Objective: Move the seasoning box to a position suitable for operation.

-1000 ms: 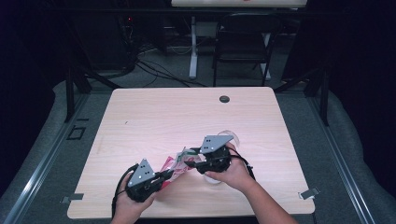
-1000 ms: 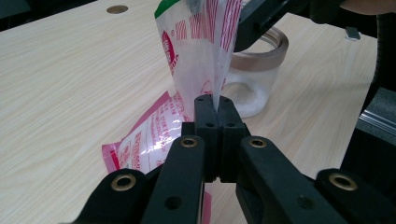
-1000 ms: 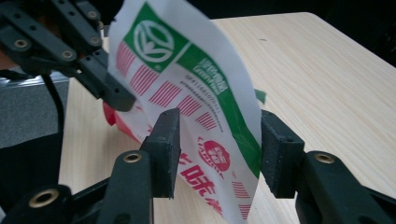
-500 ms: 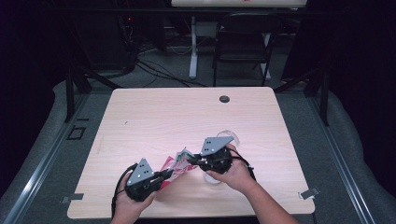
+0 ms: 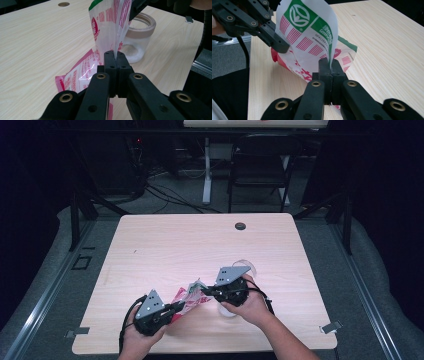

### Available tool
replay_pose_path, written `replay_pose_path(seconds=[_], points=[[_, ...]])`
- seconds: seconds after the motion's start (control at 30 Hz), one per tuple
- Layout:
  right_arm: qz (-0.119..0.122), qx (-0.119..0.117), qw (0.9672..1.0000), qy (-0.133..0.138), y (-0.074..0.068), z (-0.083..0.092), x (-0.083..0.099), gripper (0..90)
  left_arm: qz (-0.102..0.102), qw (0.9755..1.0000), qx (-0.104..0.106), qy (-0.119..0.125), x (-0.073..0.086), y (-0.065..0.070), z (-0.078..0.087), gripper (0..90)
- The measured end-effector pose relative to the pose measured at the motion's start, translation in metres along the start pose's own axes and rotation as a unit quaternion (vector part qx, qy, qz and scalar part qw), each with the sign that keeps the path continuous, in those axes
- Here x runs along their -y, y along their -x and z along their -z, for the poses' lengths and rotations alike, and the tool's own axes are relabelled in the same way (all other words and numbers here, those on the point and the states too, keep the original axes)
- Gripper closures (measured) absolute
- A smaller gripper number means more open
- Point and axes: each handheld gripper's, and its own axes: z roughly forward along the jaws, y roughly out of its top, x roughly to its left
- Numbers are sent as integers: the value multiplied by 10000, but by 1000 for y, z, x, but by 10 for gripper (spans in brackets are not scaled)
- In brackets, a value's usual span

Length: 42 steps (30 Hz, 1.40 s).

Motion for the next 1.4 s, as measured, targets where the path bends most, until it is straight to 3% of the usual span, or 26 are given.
replay_pose_path(seconds=[0.6,1.03,1.13,1.23,1.4], points=[[-42,-56,9999,71,-2,0,-7,900,-29,9999,-153,37,2,-1,6,895],[237,-110,9995,162,-16,-9,-28,900,165,9993,-319,93,13,-5,23,865],[280,-131,9994,148,-19,-12,-31,900,214,9993,-285,127,18,-4,26,794],[300,-144,9993,150,-22,-14,-33,900,300,9984,-435,191,23,-3,25,658],[328,-108,9993,119,-23,-15,-34,900,610,9965,-532,223,30,-5,21,510]])
